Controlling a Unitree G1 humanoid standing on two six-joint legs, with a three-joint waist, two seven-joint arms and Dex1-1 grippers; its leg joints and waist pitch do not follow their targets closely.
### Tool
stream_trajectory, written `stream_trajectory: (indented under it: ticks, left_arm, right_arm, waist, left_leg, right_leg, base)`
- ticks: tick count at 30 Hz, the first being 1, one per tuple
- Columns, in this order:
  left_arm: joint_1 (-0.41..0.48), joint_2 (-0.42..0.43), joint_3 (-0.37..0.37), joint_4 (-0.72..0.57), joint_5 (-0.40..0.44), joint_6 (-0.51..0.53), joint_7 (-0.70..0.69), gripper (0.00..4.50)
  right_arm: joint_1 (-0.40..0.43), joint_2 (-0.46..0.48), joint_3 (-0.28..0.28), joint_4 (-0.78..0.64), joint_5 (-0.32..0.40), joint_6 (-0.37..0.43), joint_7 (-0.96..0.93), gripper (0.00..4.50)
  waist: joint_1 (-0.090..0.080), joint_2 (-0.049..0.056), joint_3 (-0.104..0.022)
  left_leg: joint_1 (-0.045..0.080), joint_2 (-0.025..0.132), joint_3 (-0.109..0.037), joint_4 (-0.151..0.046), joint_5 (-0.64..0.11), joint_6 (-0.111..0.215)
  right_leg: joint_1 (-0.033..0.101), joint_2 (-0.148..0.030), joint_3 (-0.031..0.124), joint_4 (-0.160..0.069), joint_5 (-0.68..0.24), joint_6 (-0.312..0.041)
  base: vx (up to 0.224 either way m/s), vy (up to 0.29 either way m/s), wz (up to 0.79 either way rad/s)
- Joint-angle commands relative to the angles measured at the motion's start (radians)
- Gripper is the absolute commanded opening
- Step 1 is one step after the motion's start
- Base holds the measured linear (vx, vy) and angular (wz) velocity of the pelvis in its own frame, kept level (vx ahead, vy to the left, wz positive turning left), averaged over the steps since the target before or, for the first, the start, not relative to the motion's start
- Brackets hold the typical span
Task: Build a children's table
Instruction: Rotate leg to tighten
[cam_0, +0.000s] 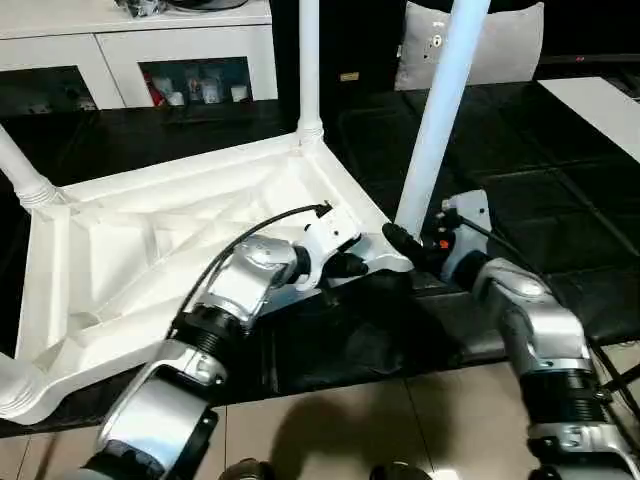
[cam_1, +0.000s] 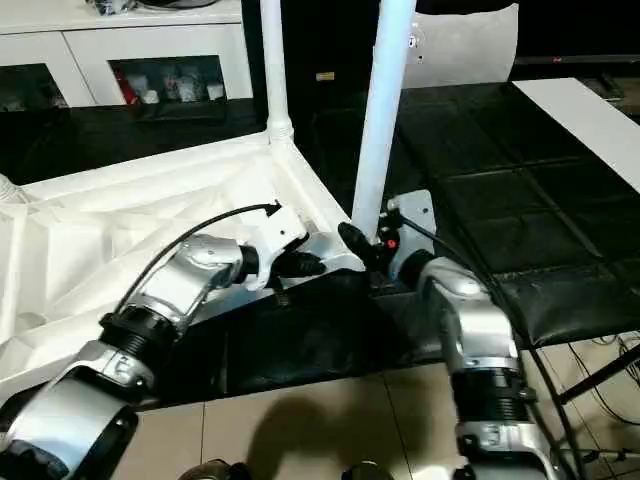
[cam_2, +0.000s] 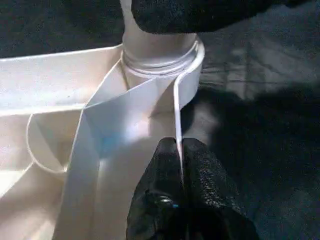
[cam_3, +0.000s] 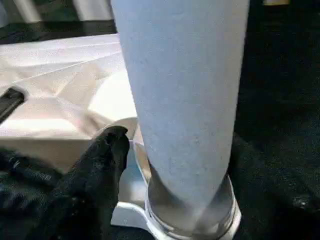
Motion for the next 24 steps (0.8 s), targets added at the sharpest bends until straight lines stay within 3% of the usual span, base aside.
stream_trajectory:
  ticks: [1,3,5,8,10,12,15,16,18,20,21,24]
  left_arm:
    - [-0.007,0.021,-0.016,-0.057,-0.015,-0.072,-0.068,0.00]
    - [0.003,0.056,-0.031,-0.064,-0.022,-0.102,-0.143,0.00]
    - [0.008,0.073,-0.039,-0.069,-0.026,-0.109,-0.177,0.00]
    - [0.030,0.126,-0.067,-0.099,-0.042,-0.180,-0.297,0.00]
    - [0.042,0.151,-0.077,-0.122,-0.062,-0.199,-0.370,0.00]
    - [0.045,0.168,-0.084,-0.130,-0.068,-0.206,-0.410,0.00]
    - [0.044,0.182,-0.094,-0.126,-0.063,-0.227,-0.436,0.00]
    - [0.043,0.192,-0.101,-0.124,-0.059,-0.238,-0.453,0.00]
    - [0.043,0.200,-0.109,-0.123,-0.056,-0.246,-0.468,0.00]
    - [0.044,0.206,-0.114,-0.123,-0.054,-0.253,-0.479,0.00]
    - [0.043,0.210,-0.117,-0.123,-0.055,-0.258,-0.492,0.00]
    - [0.041,0.214,-0.119,-0.124,-0.057,-0.264,-0.505,0.00]
  right_arm:
    - [0.009,-0.031,0.042,-0.024,0.022,-0.021,0.103,3.60]
    - [0.023,-0.086,0.067,-0.043,0.031,-0.034,0.205,3.95]
    - [0.028,-0.109,0.077,-0.050,0.035,-0.041,0.247,4.01]
    - [0.027,-0.165,0.093,-0.031,0.025,-0.086,0.326,4.37]
    - [0.021,-0.189,0.100,-0.009,0.017,-0.123,0.365,4.37]
    - [0.024,-0.211,0.113,-0.006,0.030,-0.142,0.434,4.37]
    - [0.028,-0.234,0.129,-0.010,0.046,-0.150,0.506,4.37]
    - [0.028,-0.244,0.138,-0.009,0.048,-0.154,0.536,4.11]
    - [0.027,-0.255,0.149,-0.006,0.053,-0.154,0.567,4.11]
    - [0.029,-0.265,0.160,-0.006,0.061,-0.145,0.601,3.81]
    - [0.030,-0.275,0.172,-0.006,0.069,-0.136,0.636,3.81]
    - [0.031,-0.290,0.192,-0.006,0.081,-0.123,0.683,3.51]
  waist:
    - [0.010,-0.013,-0.083]
    - [0.016,-0.013,-0.083]
    - [0.023,-0.011,-0.081]
    - [0.032,-0.010,-0.079]
    - [0.039,-0.014,-0.078]
    - [0.048,-0.011,-0.078]
    - [0.055,-0.015,-0.077]
    - [0.058,-0.014,-0.077]
    - [0.059,-0.016,-0.077]
    - [0.061,-0.016,-0.078]
    - [0.061,-0.021,-0.078]
    - [0.067,-0.019,-0.079]
  left_leg:
    - [0.025,0.046,-0.025,-0.059,-0.167,0.083]
    - [0.028,0.048,-0.025,-0.058,-0.172,0.088]
    - [0.029,0.049,-0.024,-0.059,-0.181,0.090]
    - [0.033,0.054,-0.025,-0.061,-0.212,0.071]
    - [0.036,0.057,-0.023,-0.063,-0.220,0.054]
    - [0.040,0.058,-0.022,-0.064,-0.235,0.051]
    - [0.039,0.059,-0.022,-0.066,-0.243,0.047]
    - [0.038,0.059,-0.023,-0.066,-0.244,0.045]
    - [0.036,0.057,-0.023,-0.065,-0.245,0.044]
    - [0.036,0.058,-0.024,-0.065,-0.240,0.046]
    - [0.035,0.058,-0.023,-0.065,-0.234,0.049]
    - [0.035,0.059,-0.023,-0.063,-0.218,0.058]
  right_leg:
    - [0.061,-0.053,0.030,-0.070,-0.128,-0.246]
    - [0.062,-0.055,0.031,-0.070,-0.129,-0.248]
    - [0.059,-0.054,0.031,-0.070,-0.141,-0.248]
    - [0.054,-0.056,0.031,-0.074,-0.198,-0.241]
    - [0.051,-0.056,0.033,-0.071,-0.212,-0.240]
    - [0.046,-0.055,0.033,-0.071,-0.219,-0.239]
    - [0.049,-0.057,0.033,-0.070,-0.229,-0.232]
    - [0.048,-0.058,0.034,-0.070,-0.234,-0.231]
    - [0.050,-0.059,0.034,-0.071,-0.244,-0.228]
    - [0.050,-0.060,0.034,-0.071,-0.249,-0.224]
    - [0.050,-0.059,0.033,-0.071,-0.243,-0.225]
    - [0.049,-0.059,0.033,-0.068,-0.230,-0.230]
  base:
    - [0.000,0.000,0.00]
    - [0.000,0.000,0.00]
    - [0.000,0.000,0.00]
    - [0.000,0.000,0.00]
    - [0.000,0.000,0.00]
    - [0.000,0.000,0.00]
    - [0.000,0.000,0.00]
    - [0.000,0.000,0.00]
    - [0.000,0.000,0.00]
    - [0.000,0.000,0.00]
    - [0.000,0.000,0.00]
    - [0.000,0.000,0.00]
